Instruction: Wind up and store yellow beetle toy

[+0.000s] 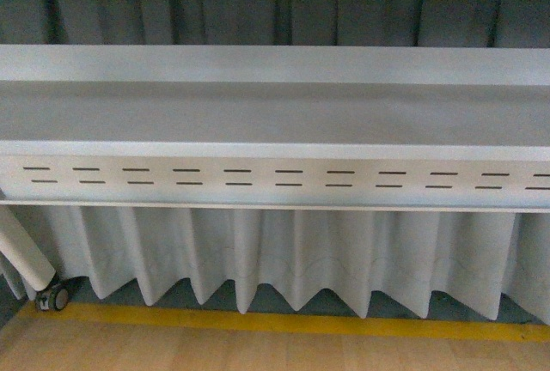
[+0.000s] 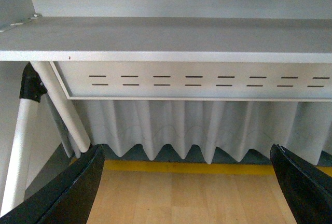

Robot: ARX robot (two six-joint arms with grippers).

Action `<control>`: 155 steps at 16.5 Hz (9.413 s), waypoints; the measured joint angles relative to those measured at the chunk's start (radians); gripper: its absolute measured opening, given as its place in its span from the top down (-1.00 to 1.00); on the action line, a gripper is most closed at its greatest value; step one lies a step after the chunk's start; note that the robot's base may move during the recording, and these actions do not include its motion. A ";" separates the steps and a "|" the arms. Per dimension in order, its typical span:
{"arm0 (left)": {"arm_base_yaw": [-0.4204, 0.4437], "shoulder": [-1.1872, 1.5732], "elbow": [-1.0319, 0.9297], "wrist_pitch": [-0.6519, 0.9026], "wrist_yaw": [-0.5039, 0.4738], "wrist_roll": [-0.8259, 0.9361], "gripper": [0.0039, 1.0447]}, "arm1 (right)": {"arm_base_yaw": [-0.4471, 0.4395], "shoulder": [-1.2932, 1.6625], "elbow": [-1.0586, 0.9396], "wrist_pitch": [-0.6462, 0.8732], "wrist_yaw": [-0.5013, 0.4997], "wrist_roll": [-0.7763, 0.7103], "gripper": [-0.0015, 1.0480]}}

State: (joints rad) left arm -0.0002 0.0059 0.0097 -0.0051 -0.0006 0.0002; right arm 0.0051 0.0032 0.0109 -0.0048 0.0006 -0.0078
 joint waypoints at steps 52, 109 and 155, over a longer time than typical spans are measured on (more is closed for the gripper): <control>0.000 0.000 0.000 0.000 0.000 0.000 -0.88 | 0.000 0.000 0.000 0.000 0.000 0.000 -0.87; 0.000 0.000 0.000 0.003 0.000 0.000 -0.88 | 0.000 0.000 0.000 0.002 0.000 0.000 -0.87; 0.000 0.000 0.000 0.002 0.000 0.000 -0.88 | -0.055 2.189 1.384 -0.278 -0.912 -1.157 -0.87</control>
State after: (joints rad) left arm -0.0002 0.0059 0.0097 -0.0036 -0.0010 0.0002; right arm -0.0498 2.1921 1.3952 -0.2832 -0.9119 -1.1645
